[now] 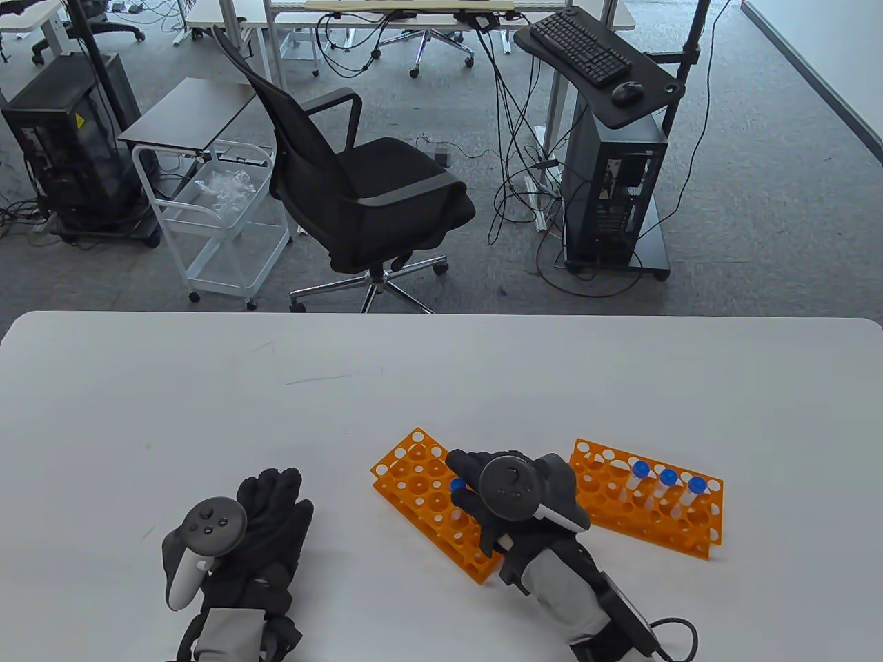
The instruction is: Transfer 4 test tubes between racks (Right hand only)
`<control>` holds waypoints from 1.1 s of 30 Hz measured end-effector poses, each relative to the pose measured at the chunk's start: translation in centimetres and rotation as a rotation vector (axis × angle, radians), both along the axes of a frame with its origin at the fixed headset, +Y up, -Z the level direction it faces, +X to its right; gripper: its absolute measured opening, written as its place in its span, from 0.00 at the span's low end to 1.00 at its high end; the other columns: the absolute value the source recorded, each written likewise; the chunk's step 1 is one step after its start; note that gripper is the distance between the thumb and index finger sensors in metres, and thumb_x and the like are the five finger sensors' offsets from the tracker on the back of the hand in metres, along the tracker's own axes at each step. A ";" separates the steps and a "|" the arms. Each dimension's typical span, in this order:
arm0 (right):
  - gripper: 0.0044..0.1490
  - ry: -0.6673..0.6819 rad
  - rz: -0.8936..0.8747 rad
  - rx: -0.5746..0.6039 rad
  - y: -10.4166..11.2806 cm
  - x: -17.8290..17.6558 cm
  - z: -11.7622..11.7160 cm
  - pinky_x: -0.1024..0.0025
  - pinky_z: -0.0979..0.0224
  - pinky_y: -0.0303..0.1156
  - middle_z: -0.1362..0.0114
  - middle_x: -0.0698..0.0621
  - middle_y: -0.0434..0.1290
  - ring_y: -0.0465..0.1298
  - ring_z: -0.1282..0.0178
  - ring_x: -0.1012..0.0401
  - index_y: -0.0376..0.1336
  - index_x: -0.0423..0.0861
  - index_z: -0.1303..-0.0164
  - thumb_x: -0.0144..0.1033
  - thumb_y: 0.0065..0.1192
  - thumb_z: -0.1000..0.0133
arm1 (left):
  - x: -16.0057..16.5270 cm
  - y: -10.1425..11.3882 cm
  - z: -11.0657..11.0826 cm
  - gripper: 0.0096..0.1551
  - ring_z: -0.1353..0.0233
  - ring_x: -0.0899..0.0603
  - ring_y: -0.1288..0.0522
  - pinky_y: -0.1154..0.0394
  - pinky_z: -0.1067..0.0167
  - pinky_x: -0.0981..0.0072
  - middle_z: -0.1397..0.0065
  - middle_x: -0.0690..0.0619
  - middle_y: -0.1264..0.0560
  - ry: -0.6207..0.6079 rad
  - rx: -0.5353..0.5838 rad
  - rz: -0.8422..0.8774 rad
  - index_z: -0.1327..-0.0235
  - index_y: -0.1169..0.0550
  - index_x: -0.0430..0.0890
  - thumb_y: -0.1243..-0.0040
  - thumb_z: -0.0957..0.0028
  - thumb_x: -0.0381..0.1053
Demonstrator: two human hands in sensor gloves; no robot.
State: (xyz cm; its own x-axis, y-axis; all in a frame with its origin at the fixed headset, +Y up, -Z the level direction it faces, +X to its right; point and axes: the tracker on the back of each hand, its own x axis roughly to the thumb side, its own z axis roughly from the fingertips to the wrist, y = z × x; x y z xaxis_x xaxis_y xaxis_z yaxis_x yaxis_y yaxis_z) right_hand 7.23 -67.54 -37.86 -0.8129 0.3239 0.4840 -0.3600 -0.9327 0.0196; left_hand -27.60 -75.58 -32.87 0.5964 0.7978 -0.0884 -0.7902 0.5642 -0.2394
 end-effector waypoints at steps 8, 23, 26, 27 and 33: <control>0.36 -0.018 0.042 -0.052 -1.3 -1.1 -1.1 0.34 0.29 0.58 0.29 0.37 0.74 0.71 0.32 0.38 0.65 0.41 0.27 0.40 0.66 0.46 | 0.0 0.0 0.0 0.41 0.19 0.52 0.82 0.85 0.26 0.55 0.14 0.61 0.70 0.000 0.002 0.005 0.16 0.59 0.65 0.66 0.40 0.73; 0.32 -0.007 0.057 -0.052 -2.5 -1.9 -1.4 0.34 0.30 0.60 0.31 0.38 0.76 0.73 0.34 0.39 0.67 0.42 0.31 0.37 0.64 0.46 | 0.0 0.0 0.0 0.41 0.19 0.52 0.82 0.85 0.26 0.55 0.14 0.61 0.70 -0.002 -0.001 0.006 0.16 0.59 0.65 0.66 0.40 0.73; 0.31 -0.008 0.057 -0.044 -2.5 -1.8 -1.3 0.34 0.30 0.60 0.32 0.39 0.76 0.73 0.35 0.39 0.67 0.42 0.31 0.35 0.64 0.46 | 0.0 0.0 0.0 0.41 0.19 0.52 0.82 0.85 0.26 0.55 0.14 0.61 0.70 0.000 0.000 0.008 0.16 0.59 0.65 0.66 0.40 0.73; 0.31 -0.008 0.056 -0.042 -2.5 -1.8 -1.3 0.35 0.30 0.61 0.32 0.39 0.77 0.74 0.35 0.40 0.68 0.42 0.32 0.35 0.64 0.46 | 0.0 0.0 0.0 0.41 0.19 0.52 0.82 0.85 0.26 0.55 0.14 0.61 0.70 -0.001 0.000 0.008 0.16 0.59 0.65 0.66 0.40 0.73; 0.30 -0.014 0.034 -0.014 -2.1 -1.6 -1.2 0.35 0.31 0.61 0.34 0.39 0.78 0.75 0.36 0.40 0.68 0.42 0.33 0.34 0.64 0.46 | 0.0 0.0 -0.1 0.41 0.19 0.52 0.82 0.85 0.26 0.55 0.14 0.61 0.70 -0.004 0.001 0.006 0.16 0.59 0.65 0.66 0.40 0.73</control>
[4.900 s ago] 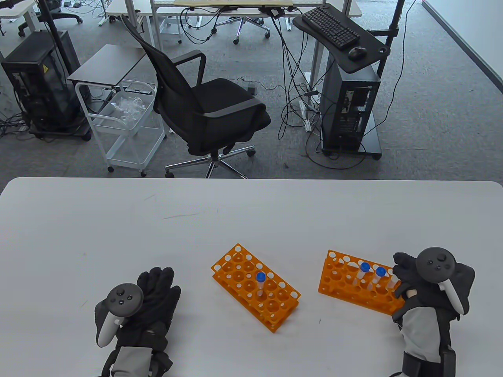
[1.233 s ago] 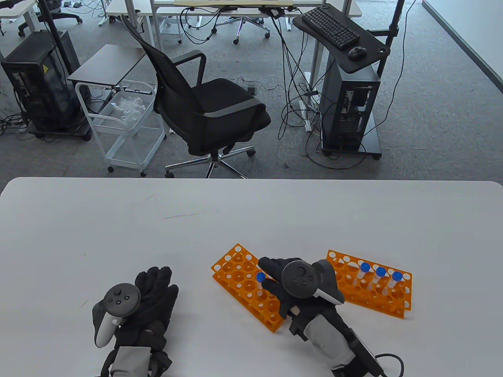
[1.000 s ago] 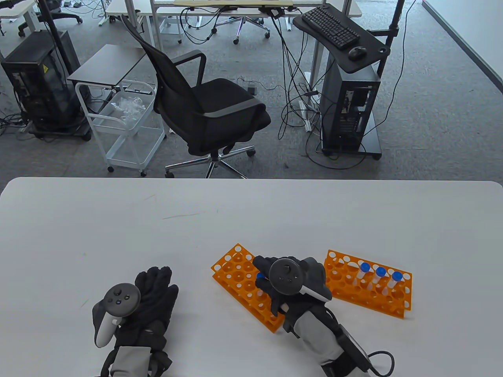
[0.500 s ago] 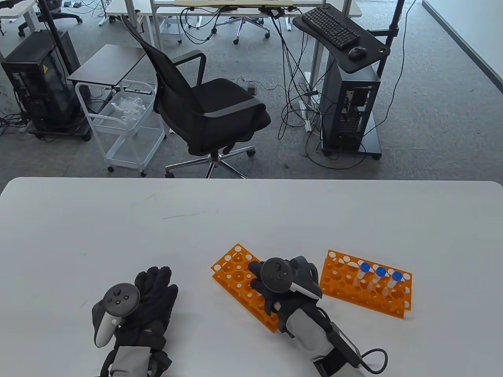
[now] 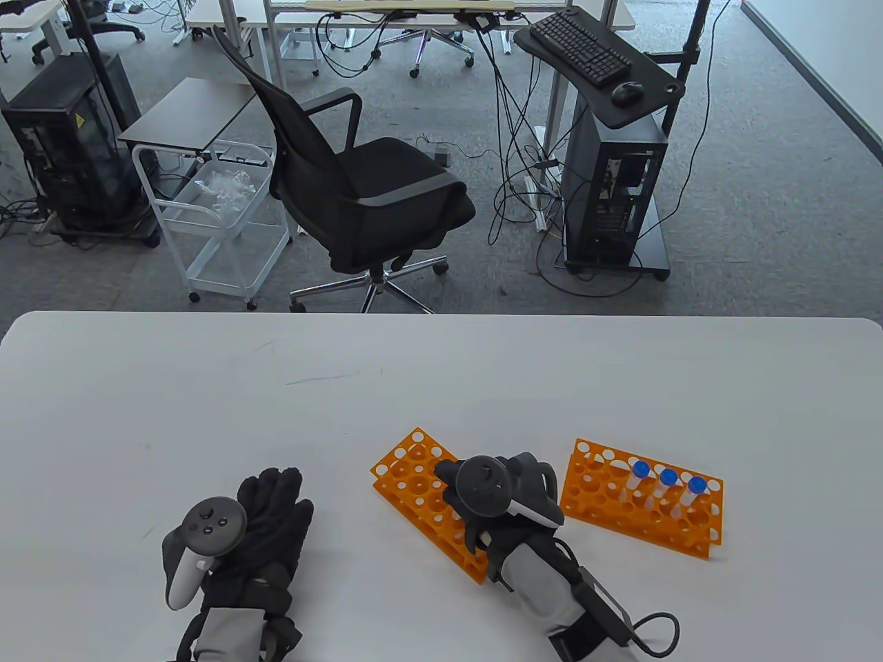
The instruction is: Transfer 4 test tubes between racks (Right hand only)
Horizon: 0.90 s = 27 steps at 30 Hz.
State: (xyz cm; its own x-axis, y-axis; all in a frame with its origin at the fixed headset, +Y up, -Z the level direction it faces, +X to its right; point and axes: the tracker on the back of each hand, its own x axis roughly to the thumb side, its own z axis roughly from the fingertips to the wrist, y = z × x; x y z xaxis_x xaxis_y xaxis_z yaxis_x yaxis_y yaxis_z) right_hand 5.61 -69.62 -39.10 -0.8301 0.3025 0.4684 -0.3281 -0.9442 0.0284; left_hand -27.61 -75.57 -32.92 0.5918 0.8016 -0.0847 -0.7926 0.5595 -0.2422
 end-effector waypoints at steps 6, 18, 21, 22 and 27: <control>0.30 -0.001 -0.050 0.020 1.1 0.7 0.3 0.35 0.31 0.62 0.34 0.39 0.78 0.75 0.37 0.40 0.68 0.42 0.33 0.35 0.64 0.46 | 0.0 0.0 0.0 0.41 0.19 0.52 0.82 0.85 0.26 0.55 0.14 0.61 0.70 0.000 0.000 0.003 0.16 0.59 0.65 0.66 0.40 0.73; 0.30 -0.036 -0.188 0.086 4.8 3.7 1.3 0.35 0.31 0.61 0.34 0.39 0.78 0.75 0.37 0.40 0.69 0.42 0.33 0.34 0.64 0.46 | 0.0 0.0 0.0 0.41 0.19 0.52 0.82 0.85 0.26 0.55 0.14 0.61 0.70 -0.003 0.001 0.001 0.16 0.59 0.65 0.66 0.40 0.73; 0.30 -0.062 -0.201 0.102 5.3 4.7 1.3 0.35 0.31 0.61 0.34 0.39 0.78 0.75 0.37 0.40 0.69 0.42 0.33 0.35 0.64 0.46 | 0.0 0.0 0.0 0.41 0.19 0.52 0.82 0.85 0.26 0.55 0.14 0.61 0.70 -0.002 0.005 0.005 0.16 0.59 0.65 0.66 0.40 0.73; 0.30 -0.073 -0.207 0.104 5.4 5.1 1.3 0.35 0.31 0.61 0.34 0.39 0.78 0.75 0.37 0.40 0.69 0.42 0.33 0.34 0.64 0.46 | 0.0 0.0 0.0 0.41 0.19 0.52 0.82 0.85 0.26 0.55 0.14 0.61 0.70 -0.001 0.006 0.005 0.16 0.59 0.65 0.66 0.40 0.73; 0.30 -0.132 -0.225 0.125 6.1 7.1 1.1 0.35 0.31 0.61 0.34 0.39 0.78 0.75 0.37 0.40 0.69 0.42 0.33 0.34 0.64 0.46 | 0.0 0.0 0.0 0.41 0.19 0.52 0.82 0.85 0.26 0.55 0.14 0.61 0.70 -0.002 0.006 0.007 0.16 0.59 0.65 0.66 0.40 0.73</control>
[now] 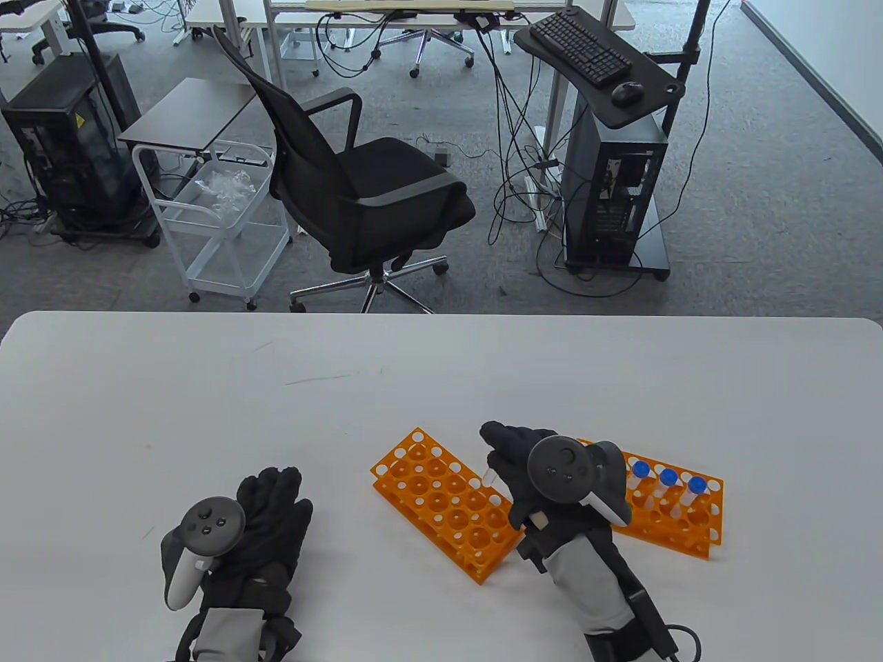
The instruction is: Transfer 4 test tubes between racks (Right hand only)
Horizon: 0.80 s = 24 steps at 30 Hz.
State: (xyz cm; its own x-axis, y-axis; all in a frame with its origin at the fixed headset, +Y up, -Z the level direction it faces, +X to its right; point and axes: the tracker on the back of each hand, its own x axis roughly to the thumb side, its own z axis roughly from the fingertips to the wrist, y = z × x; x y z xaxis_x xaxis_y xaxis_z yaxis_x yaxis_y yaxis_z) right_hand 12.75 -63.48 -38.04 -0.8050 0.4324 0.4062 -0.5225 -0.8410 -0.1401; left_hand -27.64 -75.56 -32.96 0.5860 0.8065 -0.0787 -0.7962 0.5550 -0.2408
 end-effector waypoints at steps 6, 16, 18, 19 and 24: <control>0.30 -0.090 -0.018 0.009 0.6 3.0 -0.3 0.34 0.31 0.61 0.35 0.39 0.78 0.75 0.37 0.40 0.69 0.42 0.33 0.34 0.65 0.46 | 0.0 0.0 0.0 0.41 0.19 0.52 0.82 0.85 0.26 0.55 0.14 0.61 0.70 0.000 0.004 0.001 0.16 0.59 0.65 0.66 0.40 0.73; 0.29 -0.206 -0.033 0.006 0.7 6.8 -0.6 0.34 0.31 0.61 0.34 0.39 0.78 0.75 0.37 0.39 0.69 0.42 0.33 0.34 0.65 0.46 | 0.0 0.0 0.0 0.41 0.19 0.52 0.82 0.85 0.26 0.55 0.14 0.61 0.70 -0.003 0.003 0.000 0.16 0.59 0.65 0.66 0.40 0.73; 0.30 -0.220 -0.029 0.001 0.6 7.1 -0.7 0.34 0.31 0.61 0.34 0.39 0.78 0.75 0.37 0.40 0.69 0.42 0.33 0.34 0.65 0.46 | 0.0 0.0 0.0 0.41 0.19 0.52 0.82 0.85 0.26 0.55 0.14 0.61 0.70 -0.003 0.003 0.000 0.16 0.59 0.65 0.66 0.40 0.73; 0.29 -0.225 -0.028 -0.002 0.5 7.3 -0.7 0.34 0.31 0.61 0.34 0.39 0.78 0.75 0.37 0.40 0.69 0.42 0.33 0.34 0.65 0.46 | 0.0 0.0 0.0 0.41 0.19 0.52 0.82 0.85 0.26 0.55 0.14 0.61 0.70 -0.004 0.003 -0.001 0.16 0.59 0.65 0.66 0.40 0.73; 0.29 -0.250 -0.007 -0.007 0.1 7.6 -1.0 0.34 0.31 0.61 0.34 0.39 0.78 0.75 0.37 0.39 0.69 0.42 0.33 0.34 0.65 0.46 | 0.0 0.0 0.0 0.41 0.19 0.52 0.82 0.85 0.26 0.55 0.14 0.61 0.70 -0.003 0.005 0.000 0.16 0.59 0.65 0.66 0.40 0.73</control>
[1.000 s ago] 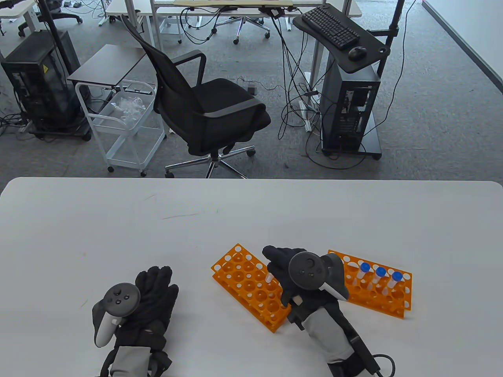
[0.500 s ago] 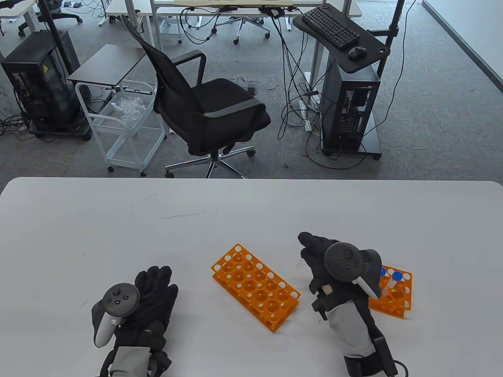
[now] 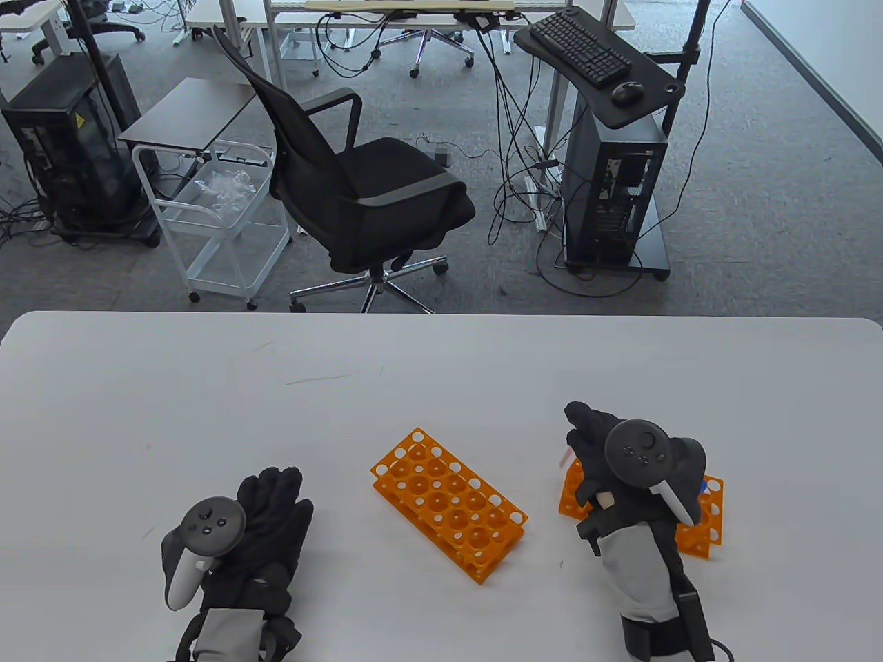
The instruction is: Transfer 4 test tubes between racks (Right hand only)
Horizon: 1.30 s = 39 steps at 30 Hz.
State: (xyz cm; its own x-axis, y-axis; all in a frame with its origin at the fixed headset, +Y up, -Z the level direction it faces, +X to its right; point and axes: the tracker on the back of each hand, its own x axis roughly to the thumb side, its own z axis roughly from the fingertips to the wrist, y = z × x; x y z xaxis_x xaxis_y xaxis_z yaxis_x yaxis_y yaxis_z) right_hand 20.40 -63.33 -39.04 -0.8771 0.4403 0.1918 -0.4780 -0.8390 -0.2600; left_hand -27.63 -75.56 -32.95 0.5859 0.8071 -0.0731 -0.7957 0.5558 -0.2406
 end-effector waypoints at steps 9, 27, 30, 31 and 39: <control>0.30 -0.037 0.046 -0.011 -0.9 0.3 -0.7 0.34 0.31 0.61 0.34 0.39 0.78 0.74 0.36 0.39 0.69 0.42 0.33 0.33 0.65 0.46 | 0.0 0.0 0.0 0.41 0.19 0.52 0.82 0.85 0.26 0.55 0.14 0.61 0.70 -0.002 0.002 0.001 0.16 0.59 0.65 0.66 0.40 0.73; 0.30 -0.066 0.119 -0.030 -3.2 0.4 -2.0 0.34 0.31 0.61 0.33 0.39 0.78 0.74 0.35 0.40 0.68 0.42 0.33 0.33 0.64 0.46 | 0.0 0.0 0.0 0.41 0.19 0.52 0.82 0.85 0.26 0.55 0.14 0.61 0.70 0.001 0.001 0.002 0.16 0.59 0.65 0.66 0.40 0.73; 0.30 -0.066 0.125 -0.040 -3.6 0.3 -2.2 0.34 0.31 0.61 0.33 0.39 0.77 0.74 0.35 0.40 0.68 0.43 0.33 0.33 0.64 0.46 | 0.0 0.0 0.0 0.41 0.19 0.52 0.82 0.85 0.26 0.55 0.14 0.61 0.70 0.001 0.001 0.002 0.16 0.59 0.65 0.66 0.40 0.73; 0.30 -0.065 0.126 -0.043 -3.7 0.3 -2.3 0.34 0.30 0.61 0.33 0.40 0.77 0.74 0.35 0.40 0.68 0.43 0.32 0.33 0.64 0.46 | 0.0 0.0 0.0 0.41 0.19 0.52 0.82 0.85 0.26 0.55 0.14 0.61 0.70 0.001 0.001 0.002 0.16 0.59 0.65 0.66 0.40 0.73; 0.30 -0.070 0.125 -0.058 -4.4 0.4 -2.9 0.34 0.30 0.60 0.33 0.40 0.77 0.74 0.35 0.40 0.68 0.43 0.32 0.33 0.64 0.46 | 0.0 0.1 0.1 0.41 0.19 0.52 0.82 0.85 0.26 0.55 0.14 0.61 0.70 0.005 -0.005 0.004 0.16 0.59 0.65 0.66 0.40 0.73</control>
